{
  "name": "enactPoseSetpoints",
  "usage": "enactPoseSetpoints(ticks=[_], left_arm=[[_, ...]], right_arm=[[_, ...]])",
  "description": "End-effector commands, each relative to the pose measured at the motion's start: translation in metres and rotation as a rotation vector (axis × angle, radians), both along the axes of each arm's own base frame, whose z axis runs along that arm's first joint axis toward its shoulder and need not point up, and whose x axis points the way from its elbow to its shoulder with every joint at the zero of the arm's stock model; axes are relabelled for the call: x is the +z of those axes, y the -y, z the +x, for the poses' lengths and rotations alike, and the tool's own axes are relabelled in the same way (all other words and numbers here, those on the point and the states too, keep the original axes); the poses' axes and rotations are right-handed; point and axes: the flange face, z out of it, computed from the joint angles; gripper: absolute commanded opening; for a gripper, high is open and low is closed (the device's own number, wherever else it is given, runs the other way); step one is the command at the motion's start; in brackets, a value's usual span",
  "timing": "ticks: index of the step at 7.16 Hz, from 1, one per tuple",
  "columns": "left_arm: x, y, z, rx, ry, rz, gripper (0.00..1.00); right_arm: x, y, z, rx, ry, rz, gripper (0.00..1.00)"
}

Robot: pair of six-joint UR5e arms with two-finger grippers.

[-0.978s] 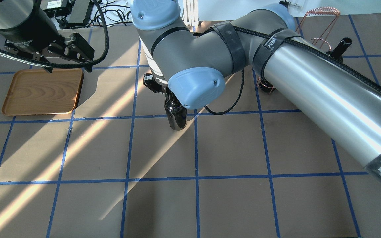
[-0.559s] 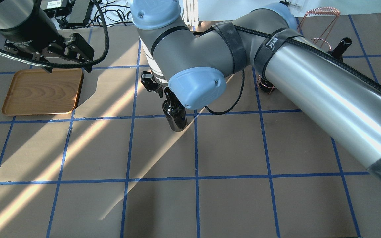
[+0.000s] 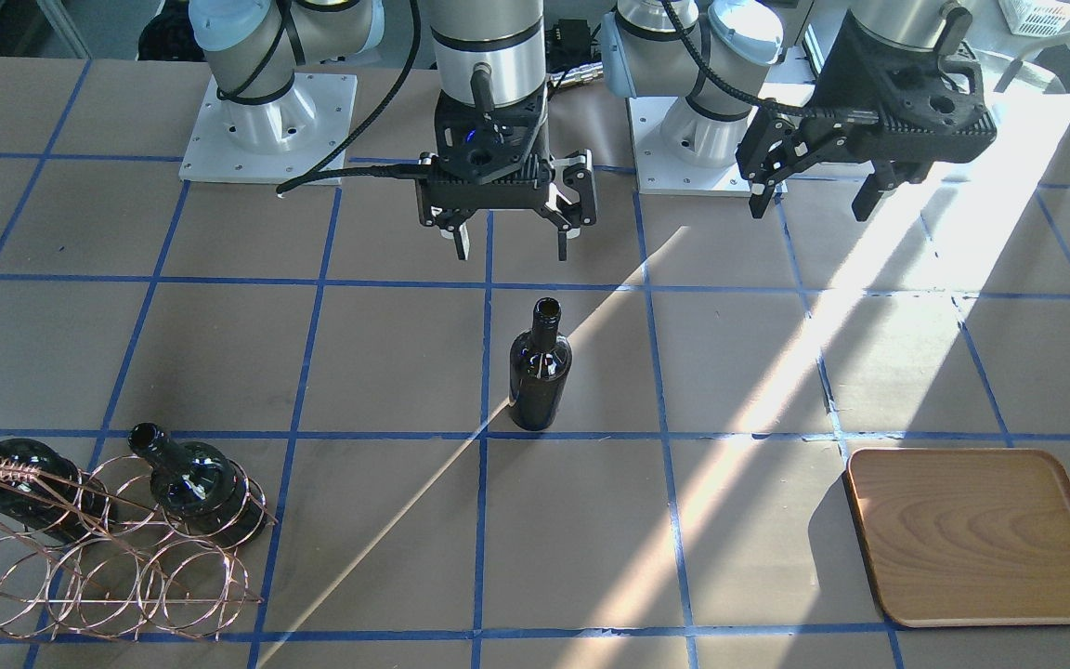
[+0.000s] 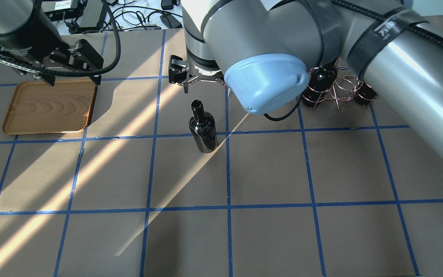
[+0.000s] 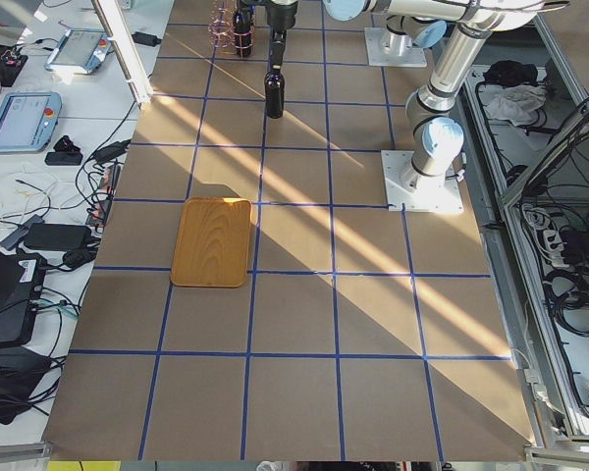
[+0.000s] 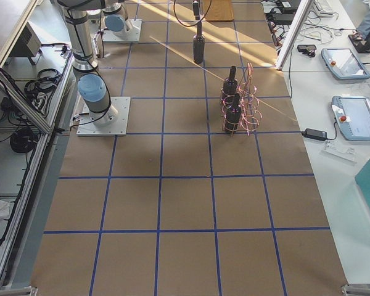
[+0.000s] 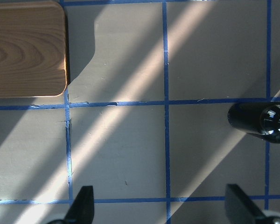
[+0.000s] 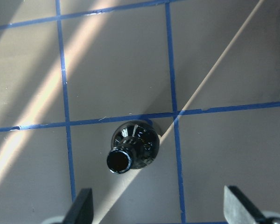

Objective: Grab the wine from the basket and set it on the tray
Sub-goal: 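Raise the right gripper back over the rack while the left arm reaches toward the bottle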

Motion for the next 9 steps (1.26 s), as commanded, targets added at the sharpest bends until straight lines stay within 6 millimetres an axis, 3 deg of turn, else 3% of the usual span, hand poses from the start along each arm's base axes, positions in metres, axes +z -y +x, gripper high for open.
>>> enactPoseSetpoints(ticks=[1, 2, 3, 4, 5, 6, 8, 9], left_arm=[[-0.004, 0.002, -0.001, 0.016, 0.000, 0.009, 1.00], [-0.008, 0.003, -0.004, 0.093, -0.017, 0.015, 1.00], [-0.008, 0.001, -0.014, 0.111, -0.026, 0.014, 1.00], [-0.013, -0.003, -0.048, 0.036, -0.016, 0.018, 1.00], [-0.019, -0.009, -0.082, -0.018, -0.026, 0.031, 1.00], [-0.025, -0.003, -0.099, -0.048, -0.029, -0.001, 1.00], [-0.044, 0.019, -0.135, -0.041, -0.170, -0.029, 1.00], [-0.058, 0.031, -0.152, -0.072, -0.180, -0.053, 1.00]], right_arm=[[0.034, 0.014, -0.090, 0.021, -0.034, 0.009, 1.00], [0.042, 0.017, -0.145, -0.004, -0.053, 0.063, 1.00], [0.044, 0.017, -0.188, 0.007, -0.065, 0.112, 1.00], [0.052, 0.012, -0.204, -0.007, -0.063, 0.098, 1.00], [0.049, 0.009, -0.205, -0.013, -0.064, 0.106, 1.00], [0.048, 0.001, -0.201, -0.012, -0.062, 0.107, 1.00], [0.041, -0.024, -0.204, -0.009, -0.069, 0.105, 1.00], [0.038, -0.025, -0.204, -0.012, -0.078, 0.065, 1.00]])
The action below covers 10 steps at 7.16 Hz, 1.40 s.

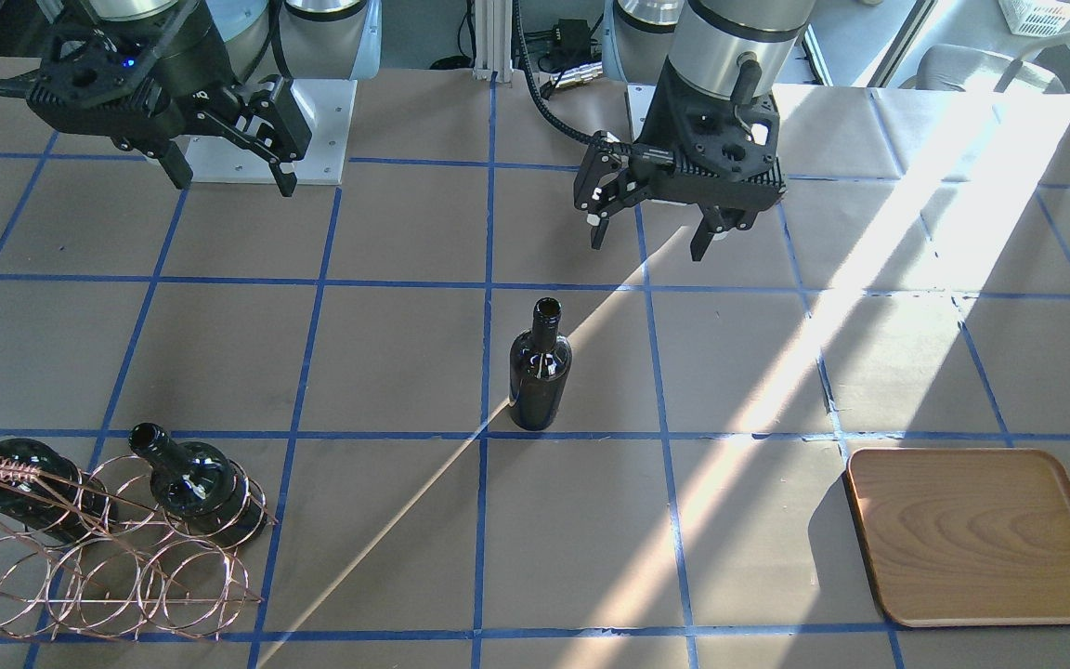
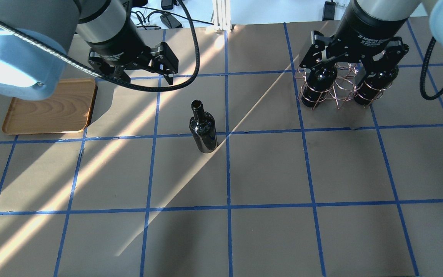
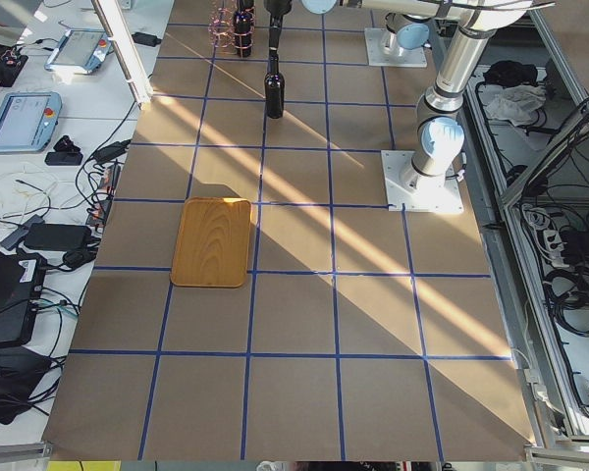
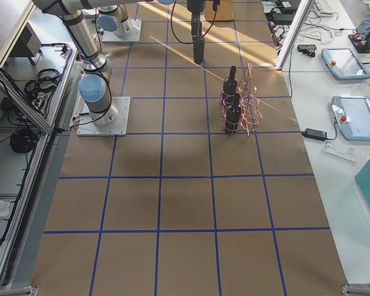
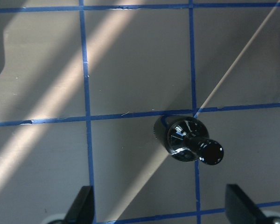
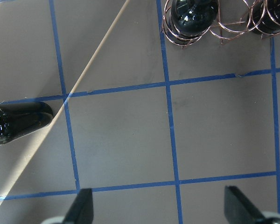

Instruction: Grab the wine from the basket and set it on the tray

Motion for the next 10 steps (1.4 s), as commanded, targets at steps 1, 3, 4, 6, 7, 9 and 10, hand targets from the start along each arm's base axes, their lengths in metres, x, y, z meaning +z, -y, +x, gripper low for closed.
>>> enactPoseSetpoints(ticks=[1, 3, 4, 6, 7, 9, 10], left_arm=[[-0.036, 0.016, -0.045, -0.063, -0.028, 0.009, 1.00], [-0.071, 0.030, -0.065, -0.088, -0.014, 0.056, 1.00], [-0.085, 0.035, -0.068, -0.094, -0.007, 0.080, 1.00], [-0.112, 0.045, -0.067, -0.102, 0.038, 0.117, 0.99], [-0.124, 0.045, -0.067, -0.103, 0.043, 0.147, 0.95], [-0.136, 0.043, -0.066, -0.104, 0.052, 0.179, 0.81], [-0.138, 0.041, -0.066, -0.103, 0.053, 0.186, 0.73]], right_arm=[[-0.001, -0.003, -0.001, 0.007, -0.015, -0.069, 1.00], [0.002, 0.001, -0.005, 0.008, -0.056, -0.095, 1.00], [0.006, 0.005, -0.006, 0.004, -0.057, -0.122, 1.00], [0.008, 0.020, -0.005, -0.005, -0.054, -0.125, 1.00], [0.008, 0.020, -0.005, -0.002, -0.053, -0.125, 1.00], [0.006, 0.019, -0.005, -0.002, -0.055, -0.113, 1.00], [0.006, 0.019, -0.006, -0.001, -0.060, -0.112, 1.00]])
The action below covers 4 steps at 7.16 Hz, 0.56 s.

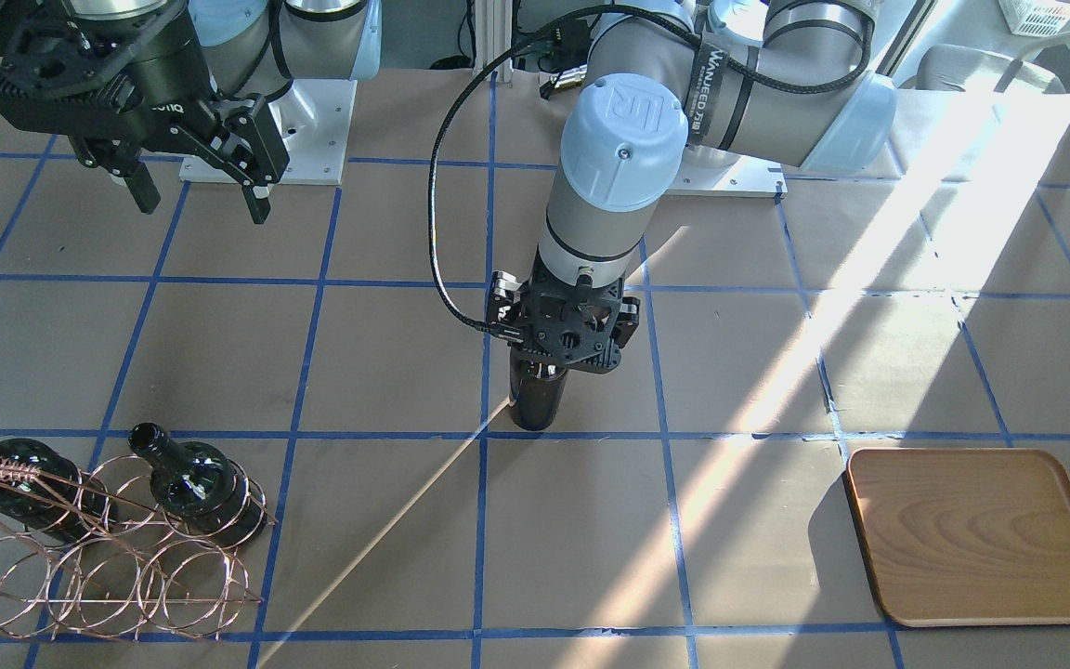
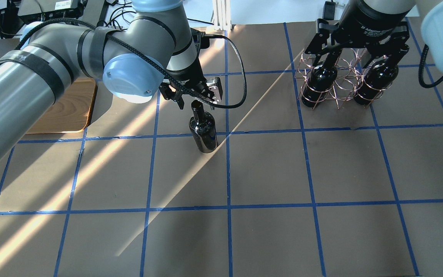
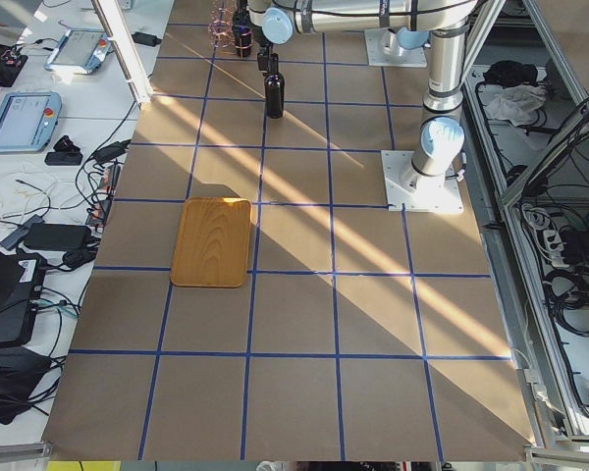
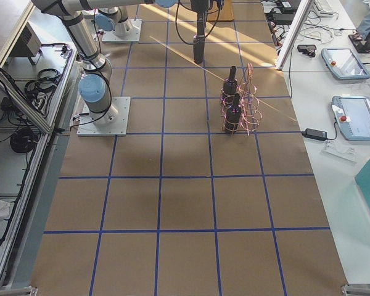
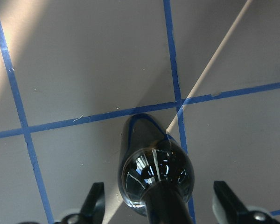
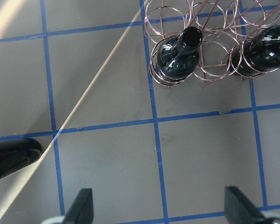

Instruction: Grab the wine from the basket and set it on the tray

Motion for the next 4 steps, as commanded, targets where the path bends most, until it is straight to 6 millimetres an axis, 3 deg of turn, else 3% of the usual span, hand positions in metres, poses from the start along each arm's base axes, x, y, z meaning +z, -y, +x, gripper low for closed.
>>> enactPoseSetpoints(ticks=[1, 3, 4], left_arm=[[-0.006, -0.003, 0.001, 0.001, 0.007, 0.024, 0.66], [0.004, -0.008, 0.001, -0.001, 0.004, 0.019, 0.65], [0.003, -0.008, 0.001, 0.001, 0.002, 0.021, 0.64]], right_arm=[[0.000, 0.000, 0.000, 0.006, -0.003, -0.003, 1.00], [-0.004, 0.014, 0.001, 0.010, 0.007, 0.011, 1.00], [0.005, 0.037, 0.002, 0.024, 0.005, 0.001, 1.00]])
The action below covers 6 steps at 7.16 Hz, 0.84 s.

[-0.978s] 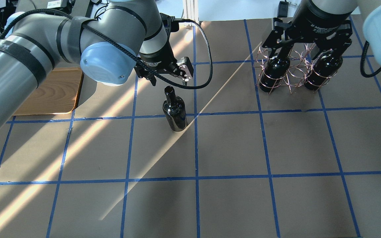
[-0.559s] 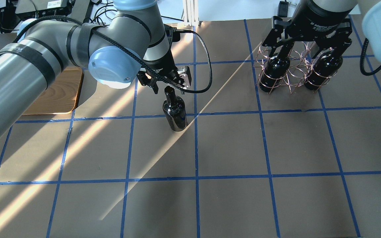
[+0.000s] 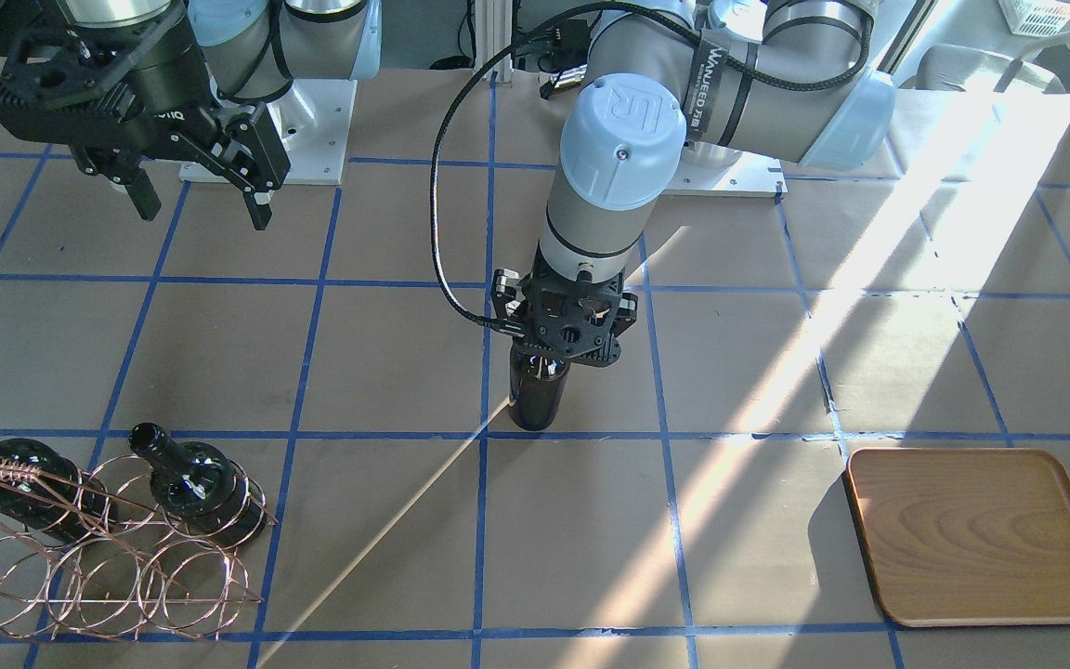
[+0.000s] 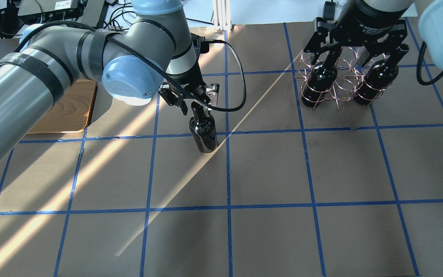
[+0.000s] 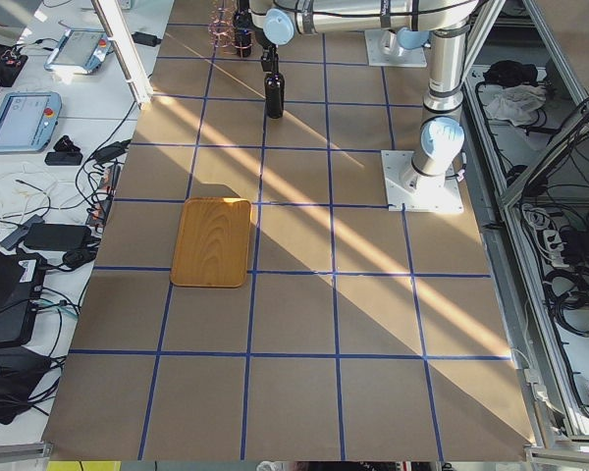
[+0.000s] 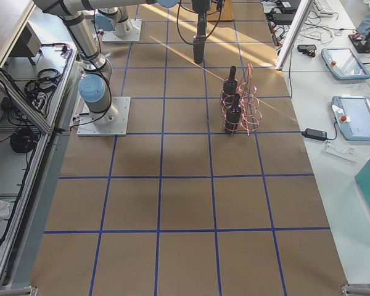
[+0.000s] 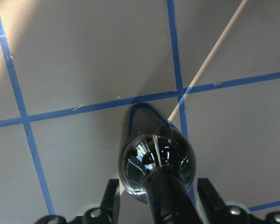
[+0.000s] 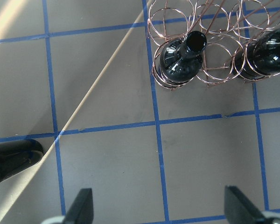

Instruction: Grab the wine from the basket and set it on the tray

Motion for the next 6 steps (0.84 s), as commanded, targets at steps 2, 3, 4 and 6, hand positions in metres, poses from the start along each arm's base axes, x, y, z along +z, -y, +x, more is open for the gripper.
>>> enactPoseSetpoints(ticks=[2, 3, 4, 6], left_arm=[[-0.0002, -0.0005, -0.0005, 0.001, -0.003, 0.005, 0.57], [-0.0002, 0.0008, -0.0016, 0.005, -0.011, 0.004, 0.54], [-0.0008, 0.0034, -0.0025, 0.008, -0.013, 0.004, 0.33], [0.0000, 0.0024, -0.0033, 0.006, -0.014, 0.004, 0.00]], right_arm=[[0.0037, 0.0220, 0.0025, 0.039, -0.006, 0.038, 1.00], [0.0040, 0.0196, 0.0026, 0.068, -0.008, 0.036, 1.00], [0.0051, 0.0186, 0.0022, 0.074, -0.012, 0.032, 1.00], [0.0044, 0.0192, 0.0013, 0.068, -0.021, 0.033, 1.00]])
